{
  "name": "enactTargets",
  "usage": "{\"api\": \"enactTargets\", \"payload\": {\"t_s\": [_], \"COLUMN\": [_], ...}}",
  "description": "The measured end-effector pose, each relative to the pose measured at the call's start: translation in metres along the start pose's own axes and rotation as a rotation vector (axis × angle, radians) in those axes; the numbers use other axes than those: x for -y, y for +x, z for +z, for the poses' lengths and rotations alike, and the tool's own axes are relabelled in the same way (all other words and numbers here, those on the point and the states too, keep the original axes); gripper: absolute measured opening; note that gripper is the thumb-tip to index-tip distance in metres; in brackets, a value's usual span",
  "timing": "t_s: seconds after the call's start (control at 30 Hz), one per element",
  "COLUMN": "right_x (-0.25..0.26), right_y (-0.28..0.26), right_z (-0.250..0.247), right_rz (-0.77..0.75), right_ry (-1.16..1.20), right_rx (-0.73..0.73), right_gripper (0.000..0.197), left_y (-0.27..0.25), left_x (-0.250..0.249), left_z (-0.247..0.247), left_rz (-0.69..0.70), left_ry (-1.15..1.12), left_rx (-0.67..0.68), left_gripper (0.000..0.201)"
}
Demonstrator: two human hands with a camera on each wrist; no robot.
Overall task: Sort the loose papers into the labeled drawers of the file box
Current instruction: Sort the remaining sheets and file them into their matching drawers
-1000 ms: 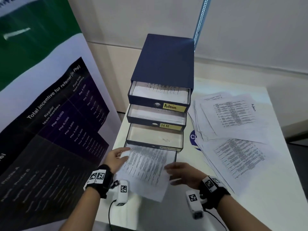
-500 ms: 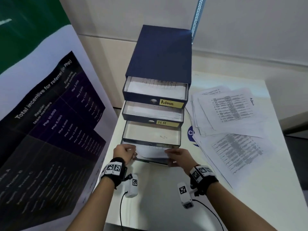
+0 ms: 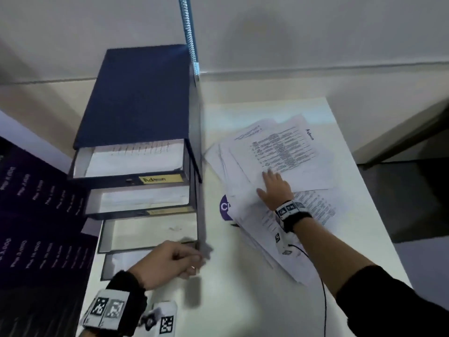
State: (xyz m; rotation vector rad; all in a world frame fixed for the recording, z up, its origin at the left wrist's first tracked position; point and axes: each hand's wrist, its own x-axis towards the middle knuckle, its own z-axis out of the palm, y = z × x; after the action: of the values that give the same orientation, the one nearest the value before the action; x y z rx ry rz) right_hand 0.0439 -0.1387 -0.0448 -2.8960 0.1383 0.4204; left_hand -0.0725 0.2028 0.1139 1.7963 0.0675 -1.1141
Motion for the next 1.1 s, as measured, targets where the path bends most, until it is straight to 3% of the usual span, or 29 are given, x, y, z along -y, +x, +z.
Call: {"api": "enactTargets", "payload": {"t_s": [0.07,0.13,0.23,0.3,0.37,0.4,0.43,0.5,0.57,0.63,0.7,0.8,0.87,0.97,1.03,1.1], "right_x": [-0.002,-0.003,-0.014,-0.029,-0.054,-0.066,-0.079,-0.098,-0.107,-0.111,-0.112,-0.120,-0.134,-0.162,-0.172,-0.173], "right_y": [-0.005,-0.029,-0.072,-0.089,-0.093,-0.094,-0.092,-0.085,-0.077,-0.073,-0.074,-0.085,-0.096,-0.112,-0.123,-0.132], "right_z": [0.010,0.010,0.006,0.004,0.001,-0.002,-0.005,-0.007,-0.007,-0.004,-0.001,0.005,0.011,0.019,0.021,0.018], "right_rz": [-0.055,-0.098,-0.164,-0.135,0.035,0.163,0.293,0.501,0.576,0.574,0.583,0.511,0.445,0.412,0.420,0.485], "right_ry": [-0.059,-0.030,-0.037,0.002,0.186,0.276,0.352,0.514,0.748,0.897,0.972,1.058,1.075,1.092,1.156,1.153], "right_rx": [0.054,0.072,-0.016,-0.138,-0.245,-0.296,-0.319,-0.229,-0.213,-0.267,-0.272,-0.182,-0.042,0.154,0.141,-0.010], "right_gripper": [0.068,0.064,0.064,0.067,0.056,0.039,0.035,0.077,0.096,0.091,0.066,0.025,0.026,0.045,0.041,0.042], "left_y": [0.029,0.067,0.143,0.190,0.225,0.238,0.248,0.261,0.263,0.265,0.261,0.254,0.245,0.226,0.215,0.209], "left_x": [-0.023,-0.042,-0.056,-0.064,-0.073,-0.076,-0.075,-0.075,-0.077,-0.079,-0.082,-0.076,-0.071,-0.065,-0.062,-0.059], "left_z": [0.023,0.041,0.050,0.048,0.050,0.055,0.060,0.073,0.085,0.096,0.106,0.111,0.111,0.115,0.116,0.116], "left_rz": [0.017,0.117,0.222,0.158,0.056,0.039,0.027,-0.011,-0.041,-0.015,0.012,0.038,0.051,0.061,0.018,-0.063], "left_ry": [-0.040,0.054,0.202,0.359,0.519,0.608,0.710,0.854,0.907,0.819,0.585,0.316,0.172,0.164,0.294,0.497], "left_rx": [0.068,0.012,-0.217,-0.384,-0.523,-0.536,-0.521,-0.542,-0.560,-0.493,-0.404,-0.377,-0.292,-0.020,0.081,0.136], "left_gripper": [0.013,0.013,0.030,0.051,0.062,0.065,0.066,0.060,0.051,0.049,0.049,0.049,0.049,0.039,0.049,0.066]}}
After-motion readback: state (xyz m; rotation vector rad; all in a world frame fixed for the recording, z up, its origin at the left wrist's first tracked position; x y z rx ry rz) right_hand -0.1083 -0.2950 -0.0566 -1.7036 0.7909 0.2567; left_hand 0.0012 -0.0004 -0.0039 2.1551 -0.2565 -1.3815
